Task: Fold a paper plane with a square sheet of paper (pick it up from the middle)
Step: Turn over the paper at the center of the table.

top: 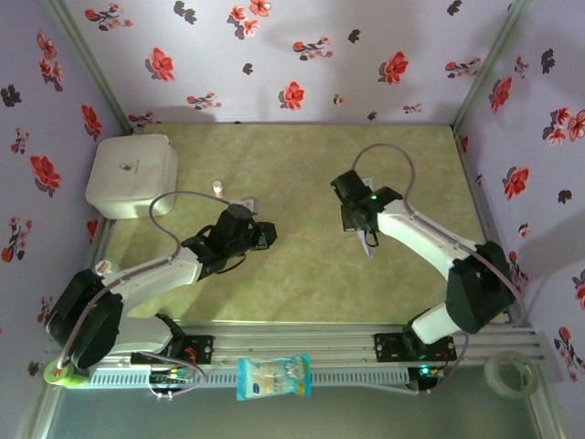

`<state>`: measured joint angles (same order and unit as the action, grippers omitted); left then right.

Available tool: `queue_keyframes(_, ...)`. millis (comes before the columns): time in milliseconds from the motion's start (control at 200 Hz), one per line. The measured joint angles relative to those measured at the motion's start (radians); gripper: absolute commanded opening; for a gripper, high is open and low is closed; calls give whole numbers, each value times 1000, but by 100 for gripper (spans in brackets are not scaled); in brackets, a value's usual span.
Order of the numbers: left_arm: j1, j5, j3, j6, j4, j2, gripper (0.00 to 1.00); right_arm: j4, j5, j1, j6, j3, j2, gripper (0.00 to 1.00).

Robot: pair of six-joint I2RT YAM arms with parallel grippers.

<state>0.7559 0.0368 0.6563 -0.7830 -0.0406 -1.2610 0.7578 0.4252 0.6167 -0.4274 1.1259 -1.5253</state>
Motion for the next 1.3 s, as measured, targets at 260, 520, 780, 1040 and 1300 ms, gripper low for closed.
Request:
queue_keyframes(260, -2, 159, -59, -33, 86, 169, 28, 81, 89, 186, -23, 174, -331, 4)
queue_keyframes(520, -5, 261, -103, -70, 161, 294, 30, 40, -96, 299, -69, 358, -495, 21)
queue_keyframes(780, -6, 275, -103, -76, 183, 281, 35, -171, -441, 241, -112, 229, -416, 47)
queue_keyframes(1040, -8, 145, 8, -48, 181, 24, 34, -522, -746, -39, -238, -203, -55, 23)
queue_keyframes(1300, -8, -82, 97, -54, 71, -246, 36, -741, -947, -191, -346, -441, -34, 6)
